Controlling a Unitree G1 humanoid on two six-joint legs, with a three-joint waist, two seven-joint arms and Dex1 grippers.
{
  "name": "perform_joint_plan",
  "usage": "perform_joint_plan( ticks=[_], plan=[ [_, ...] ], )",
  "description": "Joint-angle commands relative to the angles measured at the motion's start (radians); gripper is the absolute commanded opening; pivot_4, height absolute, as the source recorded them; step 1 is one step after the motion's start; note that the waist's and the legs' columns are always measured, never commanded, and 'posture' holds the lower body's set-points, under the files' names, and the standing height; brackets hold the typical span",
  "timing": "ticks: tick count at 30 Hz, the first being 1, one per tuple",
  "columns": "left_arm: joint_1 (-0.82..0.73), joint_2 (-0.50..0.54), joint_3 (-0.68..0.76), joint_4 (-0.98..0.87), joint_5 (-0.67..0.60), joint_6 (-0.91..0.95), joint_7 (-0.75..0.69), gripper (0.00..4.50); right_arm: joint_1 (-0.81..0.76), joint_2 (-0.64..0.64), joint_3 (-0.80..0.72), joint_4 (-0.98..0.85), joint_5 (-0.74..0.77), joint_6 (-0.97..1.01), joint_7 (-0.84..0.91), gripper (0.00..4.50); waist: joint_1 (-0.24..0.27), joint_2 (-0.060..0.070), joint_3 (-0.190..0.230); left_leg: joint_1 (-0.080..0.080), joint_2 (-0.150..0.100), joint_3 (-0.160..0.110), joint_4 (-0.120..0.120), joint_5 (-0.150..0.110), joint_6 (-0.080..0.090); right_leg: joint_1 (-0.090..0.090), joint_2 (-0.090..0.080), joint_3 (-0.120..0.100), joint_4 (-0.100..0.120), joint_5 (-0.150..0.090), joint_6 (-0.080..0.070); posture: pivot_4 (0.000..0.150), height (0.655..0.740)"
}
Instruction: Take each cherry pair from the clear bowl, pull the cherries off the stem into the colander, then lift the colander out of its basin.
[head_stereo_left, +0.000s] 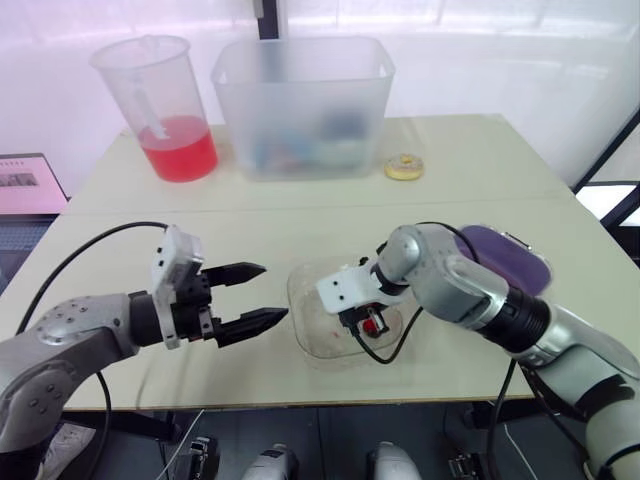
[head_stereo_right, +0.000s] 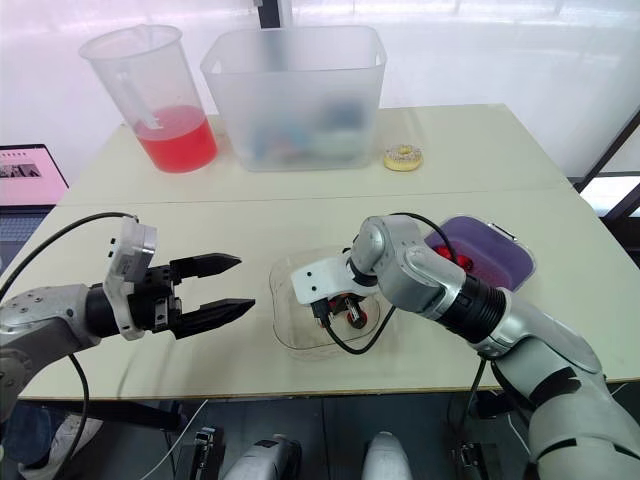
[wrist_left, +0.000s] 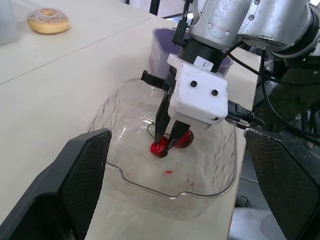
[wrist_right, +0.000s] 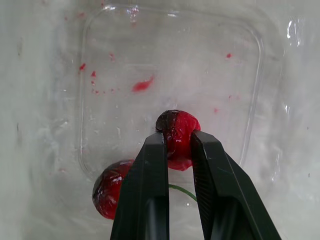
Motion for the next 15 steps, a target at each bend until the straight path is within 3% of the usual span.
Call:
perform_joint_plan(
  ticks=[1, 7, 11, 15],
  plan=[
    [0.018, 0.034, 0.020, 0.028, 0.036, -0.030, -0.038, 4.50, -0.045, 0.027, -0.032, -0.015, 0.019, -0.131, 0.033, 0.40, 0.000, 0.000, 0.000, 0.000, 0.000, 0.000, 0.000, 0.000, 0.000, 0.000, 0.000, 0.000, 0.000, 0.000, 0.000, 0.150, 0.7400],
    [0.034, 0.076, -0.006, 0.087, 0.115, -0.065, -0.108, 4.50, -0.088, 0.084, -0.002, 0.100, -0.018, -0.437, 0.042, 0.40, 0.000, 0.000, 0.000, 0.000, 0.000, 0.000, -0.001, 0.000, 0.000, 0.000, 0.001, 0.000, 0.000, 0.000, 0.000, 0.150, 0.7400],
    [0.027, 0.075, -0.013, 0.101, 0.133, -0.073, -0.126, 4.50, -0.110, 0.124, -0.003, 0.189, -0.043, -0.537, 0.055, 0.40, -0.001, 0.000, 0.000, 0.000, 0.000, -0.001, 0.000, 0.000, 0.000, 0.000, 0.001, 0.000, 0.000, 0.000, 0.000, 0.150, 0.7400],
    [0.028, 0.068, -0.023, 0.090, 0.136, -0.070, -0.125, 4.50, -0.128, 0.149, -0.024, 0.244, -0.053, -0.575, 0.084, 2.00, -0.003, 0.000, 0.000, 0.000, 0.000, -0.001, 0.000, 0.000, 0.000, 0.000, 0.001, 0.000, 0.000, 0.000, 0.000, 0.150, 0.7400]
  ],
)
